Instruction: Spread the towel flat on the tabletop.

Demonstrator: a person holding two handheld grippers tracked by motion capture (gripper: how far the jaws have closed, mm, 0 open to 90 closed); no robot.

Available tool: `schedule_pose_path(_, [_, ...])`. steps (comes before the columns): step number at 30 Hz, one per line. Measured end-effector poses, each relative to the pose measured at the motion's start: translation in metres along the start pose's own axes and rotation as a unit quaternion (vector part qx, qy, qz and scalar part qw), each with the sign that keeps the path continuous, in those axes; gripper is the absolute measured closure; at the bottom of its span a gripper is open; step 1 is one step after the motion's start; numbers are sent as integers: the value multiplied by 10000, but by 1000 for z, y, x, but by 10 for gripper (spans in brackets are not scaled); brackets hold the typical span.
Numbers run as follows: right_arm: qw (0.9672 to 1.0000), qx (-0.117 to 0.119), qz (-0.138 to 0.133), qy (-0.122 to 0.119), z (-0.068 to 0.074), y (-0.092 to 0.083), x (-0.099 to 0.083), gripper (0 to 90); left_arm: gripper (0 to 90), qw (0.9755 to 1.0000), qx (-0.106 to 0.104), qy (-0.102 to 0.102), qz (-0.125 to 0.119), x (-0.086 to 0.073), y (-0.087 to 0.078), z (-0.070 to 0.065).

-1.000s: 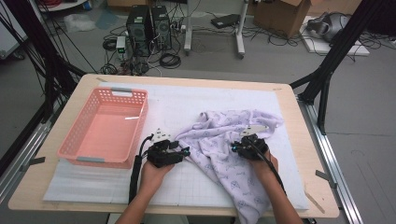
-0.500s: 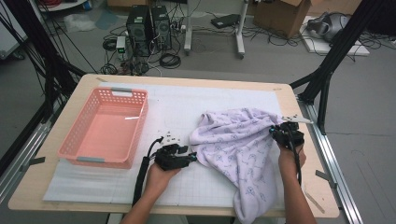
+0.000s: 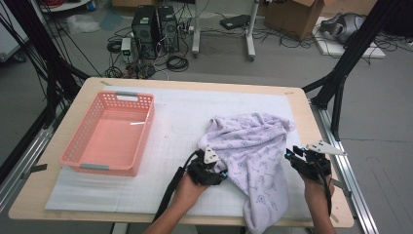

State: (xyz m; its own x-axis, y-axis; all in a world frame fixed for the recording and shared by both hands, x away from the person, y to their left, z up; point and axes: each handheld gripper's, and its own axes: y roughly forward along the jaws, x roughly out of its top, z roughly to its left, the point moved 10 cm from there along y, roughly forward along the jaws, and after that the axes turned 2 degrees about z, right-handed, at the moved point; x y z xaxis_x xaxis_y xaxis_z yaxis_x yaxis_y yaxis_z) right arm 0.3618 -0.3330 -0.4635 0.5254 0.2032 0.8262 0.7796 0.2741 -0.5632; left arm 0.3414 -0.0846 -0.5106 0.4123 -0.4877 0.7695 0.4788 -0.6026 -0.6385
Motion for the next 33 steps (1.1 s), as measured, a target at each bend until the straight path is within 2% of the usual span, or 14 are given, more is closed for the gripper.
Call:
schedule_pose_path(2, [10000, 18, -12, 56, 0, -2, -4, 647, 706, 9998, -60, 164, -11, 1, 2, -5])
schedule_pose_path(4, [10000, 38, 4, 82, -1, -3, -8, 643, 829, 9999, -137, 44, 5, 1, 1, -3])
schedule_pose_path(6, [9999, 63, 11, 124, -1, -3, -10, 641, 847, 9998, -103, -174, 25, -1, -3, 7])
schedule_pose_path(8, [9999, 77, 34, 136, -1, -3, -12, 641, 850, 9986, -11, -515, -82, -5, -14, 28])
schedule_pose_path(10, [9998, 99, 31, 141, -1, -2, -13, 642, 850, 9964, 128, -824, -167, -10, -27, 50])
schedule_pose_path(12, [9998, 136, 67, 144, 2, -1, -15, 642, 852, 9945, 352, -961, -213, -15, -40, 73])
schedule_pose_path(15, [9995, 252, 108, 123, 7, 3, -16, 644, 853, 9886, 678, -1280, -402, -19, -60, 103])
schedule_pose_path(19, [9989, 417, 195, 94, 18, 9, -17, 651, 854, 9797, 1105, -1563, -595, -23, -77, 135])
schedule_pose_path(20, [9987, 454, 209, 66, 21, 10, -17, 651, 854, 9786, 1133, -1612, -601, -25, -79, 137])
schedule_pose_path(23, [9980, 591, 233, 28, 29, 14, -17, 651, 816, 9804, 975, -1596, -624, -26, -76, 130])
schedule_pose_path(25, [9974, 669, 259, -56, 33, 16, -18, 650, 636, 9781, 780, -1781, -739, -26, -74, 123])
schedule_pose_path(27, [9968, 742, 297, -81, 38, 18, -18, 649, 496, 9782, 741, -1778, -772, -28, -73, 118])
schedule_pose_path(30, [9939, 1014, 400, -146, 47, 21, -22, 632, 476, 9808, 661, -1661, -781, -31, -75, 113])
schedule_pose_path(33, [9898, 1252, 607, -297, 61, 29, -29, 593, 475, 9811, 632, -1632, -819, -31, -77, 112])
